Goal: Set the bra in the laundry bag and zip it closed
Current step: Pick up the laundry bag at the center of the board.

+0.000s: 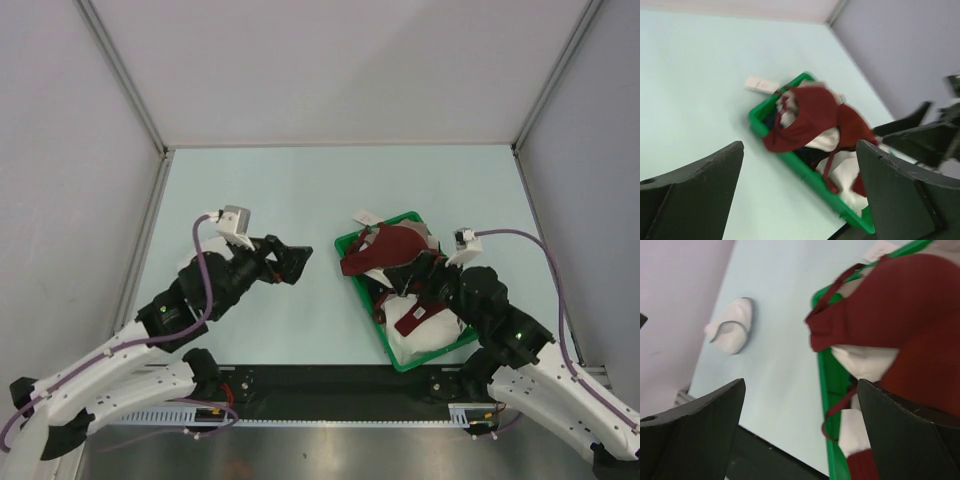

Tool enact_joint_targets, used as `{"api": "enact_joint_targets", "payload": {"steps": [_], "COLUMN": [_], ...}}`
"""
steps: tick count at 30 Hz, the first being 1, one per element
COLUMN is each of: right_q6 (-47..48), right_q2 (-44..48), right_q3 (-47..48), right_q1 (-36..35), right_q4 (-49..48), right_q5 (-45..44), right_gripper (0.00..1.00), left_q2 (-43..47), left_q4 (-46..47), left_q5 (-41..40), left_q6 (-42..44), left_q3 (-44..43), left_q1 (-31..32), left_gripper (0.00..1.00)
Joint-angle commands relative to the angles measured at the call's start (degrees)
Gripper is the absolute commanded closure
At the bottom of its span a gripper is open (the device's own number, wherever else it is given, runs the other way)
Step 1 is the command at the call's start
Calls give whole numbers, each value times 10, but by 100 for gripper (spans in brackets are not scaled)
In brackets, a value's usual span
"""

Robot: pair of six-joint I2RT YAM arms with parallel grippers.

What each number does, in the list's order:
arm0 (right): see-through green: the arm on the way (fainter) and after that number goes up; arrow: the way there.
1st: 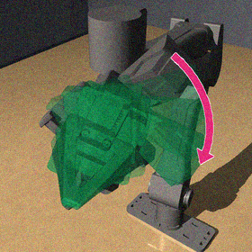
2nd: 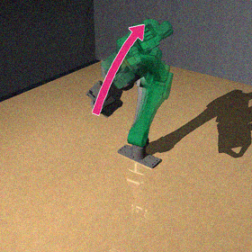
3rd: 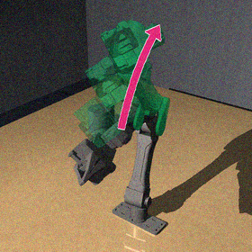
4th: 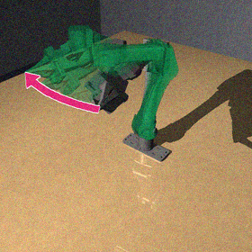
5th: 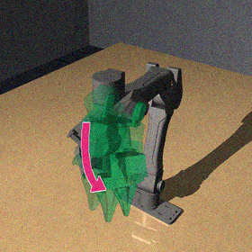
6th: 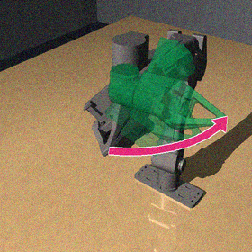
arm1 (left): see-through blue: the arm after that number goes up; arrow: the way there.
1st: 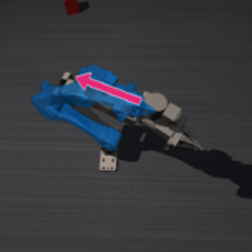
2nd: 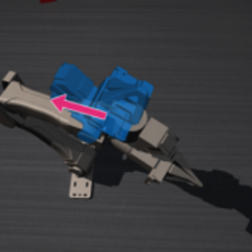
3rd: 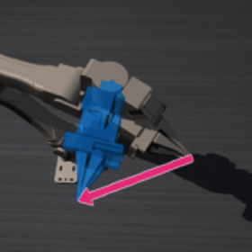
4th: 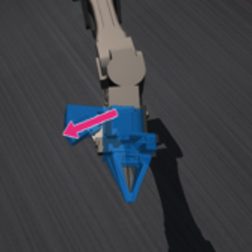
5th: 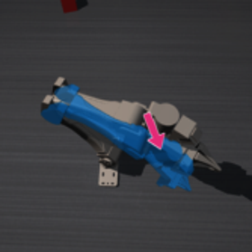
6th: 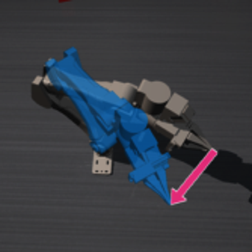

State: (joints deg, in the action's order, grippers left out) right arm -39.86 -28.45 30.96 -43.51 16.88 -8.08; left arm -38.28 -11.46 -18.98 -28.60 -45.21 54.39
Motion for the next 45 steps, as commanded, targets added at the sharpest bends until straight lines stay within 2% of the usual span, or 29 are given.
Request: {"api": "enact_joint_targets", "payload": {"steps": [1,3,4,5,8,11,13,17,21,24,30,33,35,36,38,39,42,45], "right_q6": [29,26,24,22,20,21,16,8,6,9,6,6,4,4,7,9,28,47], "right_q2": [-40,-28,-18,-9,36,73,86,90,89,92,97,101,101,100,96,94,84,70], "right_q3": [73,86,88,87,74,59,59,58,53,46,38,37,34,33,32,33,35,25], "right_q1": [14,13,14,14,14,14,14,15,13,14,13,13,13,14,14,13,13,14], "right_q4": [188,201,201,201,190,183,188,199,198,191,187,186,184,184,181,180,168,143], "right_q5": [-97,-96,-92,-82,-62,-49,-43,-26,-12,-2,7,10,11,12,17,19,39,75], "right_gripper": [0,0,0,0,0,0,0,0,0,0,0,0,0,0,0,0,0,0], "left_q2": [-38,-58,-71,-84,-151,-211,-237,-232,-216,-216,-240,-260,-277,-282,-282,-280,-247,-191], "left_q4": [-108,-112,-119,-129,-148,-146,-136,-99,-96,-86,-82,-80,-84,-82,-92,-97,-115,-143], "left_q5": [-26,47,139,174,260,296,305,285,216,198,164,158,155,155,148,145,114,62], "left_q6": [-97,-133,-178,-200,-262,-306,-330,-370,-414,-424,-431,-419,-408,-389,-360,-330,-272,-219], "left_q3": [-19,-15,-9,-6,16,39,58,95,128,134,125,109,101,89,72,53,28,4], "left_q1": [-47,-158,-206,-299,-425,-490,-506,-524,-537,-566,-597,-608,-616,-618,-619,-618,-605,-564], "left_gripper": [1,0,0,1,7,13,14,19,25,33,37,48,60,67,94,100,100,100]}}
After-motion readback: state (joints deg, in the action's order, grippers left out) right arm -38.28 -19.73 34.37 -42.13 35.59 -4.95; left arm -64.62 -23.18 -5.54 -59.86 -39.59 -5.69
